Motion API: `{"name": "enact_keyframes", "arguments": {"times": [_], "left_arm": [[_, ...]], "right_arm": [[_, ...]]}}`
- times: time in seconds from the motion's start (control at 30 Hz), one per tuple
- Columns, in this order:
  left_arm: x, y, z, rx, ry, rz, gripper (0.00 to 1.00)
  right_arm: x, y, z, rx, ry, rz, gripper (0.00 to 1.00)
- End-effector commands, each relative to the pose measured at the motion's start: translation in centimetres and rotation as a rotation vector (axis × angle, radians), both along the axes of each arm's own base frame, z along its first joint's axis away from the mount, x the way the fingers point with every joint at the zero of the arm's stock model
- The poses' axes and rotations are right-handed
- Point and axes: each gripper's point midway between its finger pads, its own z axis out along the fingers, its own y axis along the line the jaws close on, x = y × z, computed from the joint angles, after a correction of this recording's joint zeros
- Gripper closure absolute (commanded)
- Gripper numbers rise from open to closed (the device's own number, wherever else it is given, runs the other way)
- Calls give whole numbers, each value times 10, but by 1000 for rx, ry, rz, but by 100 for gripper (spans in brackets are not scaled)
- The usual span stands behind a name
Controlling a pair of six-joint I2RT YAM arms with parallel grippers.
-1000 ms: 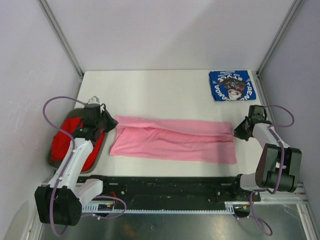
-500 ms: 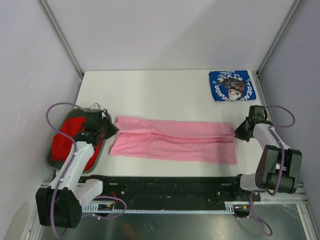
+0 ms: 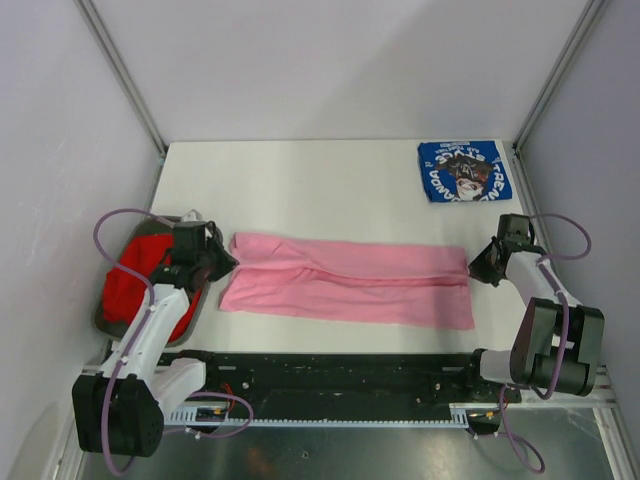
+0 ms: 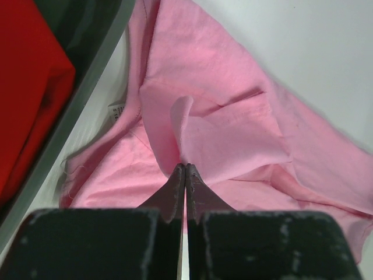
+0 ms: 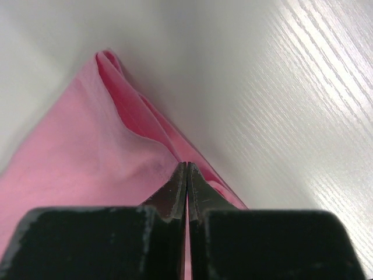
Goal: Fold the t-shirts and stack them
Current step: Fold the other side of the tshirt into a rectangle
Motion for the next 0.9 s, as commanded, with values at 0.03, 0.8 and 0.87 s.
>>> {"name": "enact_keyframes", "arguments": {"times": [0.03,0.8,0.87], "left_arm": [[1,4,4,-3,-27,26,100],[-21,-12,-37,-91,114,4,100],[-25,-13,-44,-107,143,16,100]], "right_arm": [[-9,-5,-1,-32,-2,-3,100],[15,29,38,-34,-135,55,74],[20,48,39,-22,-139,96,75]]}}
